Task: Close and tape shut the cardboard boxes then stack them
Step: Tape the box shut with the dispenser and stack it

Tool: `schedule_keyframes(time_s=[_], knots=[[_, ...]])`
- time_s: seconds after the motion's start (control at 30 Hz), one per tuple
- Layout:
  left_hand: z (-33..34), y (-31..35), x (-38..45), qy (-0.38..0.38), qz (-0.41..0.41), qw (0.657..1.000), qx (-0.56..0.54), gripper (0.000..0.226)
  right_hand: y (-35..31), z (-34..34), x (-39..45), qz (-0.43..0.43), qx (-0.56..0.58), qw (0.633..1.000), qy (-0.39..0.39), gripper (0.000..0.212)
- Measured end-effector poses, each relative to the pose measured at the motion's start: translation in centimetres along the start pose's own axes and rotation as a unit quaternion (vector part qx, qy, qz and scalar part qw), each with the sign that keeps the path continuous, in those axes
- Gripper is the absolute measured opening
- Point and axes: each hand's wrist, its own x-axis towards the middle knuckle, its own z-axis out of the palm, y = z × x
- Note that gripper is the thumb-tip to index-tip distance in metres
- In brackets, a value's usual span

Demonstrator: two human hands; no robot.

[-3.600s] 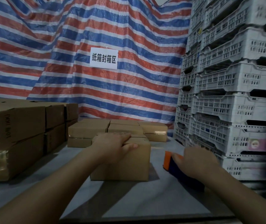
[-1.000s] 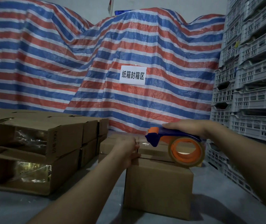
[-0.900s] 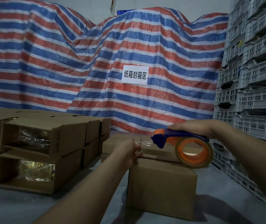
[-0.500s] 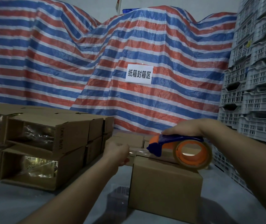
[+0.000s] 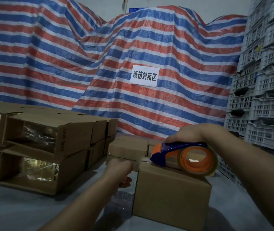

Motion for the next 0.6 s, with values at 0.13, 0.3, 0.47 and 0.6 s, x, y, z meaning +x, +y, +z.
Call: schedule_keyframes(time_s=[0.13, 0.3, 0.47, 0.6], knots=[[0.9, -0.5, -0.1, -0.033, -0.027, 0.997, 0.062, 0.015, -0.1, 0.1, 0.1, -0.001, 0.0, 1.0, 0.0, 0.048], [1.6, 0.1, -0.7, -0.041, -0.067, 0.99, 0.118, 0.023, 0.0, 0.1, 0.0, -0.01, 0.012, 1.0, -0.003, 0.046], [1.0, -0.4, -1.6, -0.067, -0.059, 0.983, 0.157, 0.03, -0.2, 0.2, -0.4, -0.015, 0.008, 1.0, 0.0, 0.044], [0.2, 0.3, -0.8, -0.014, 0.035, 0.991, 0.131, 0.036, -0.2, 0.2, -0.4, -0.016, -0.003, 1.0, 0.015, 0.043]])
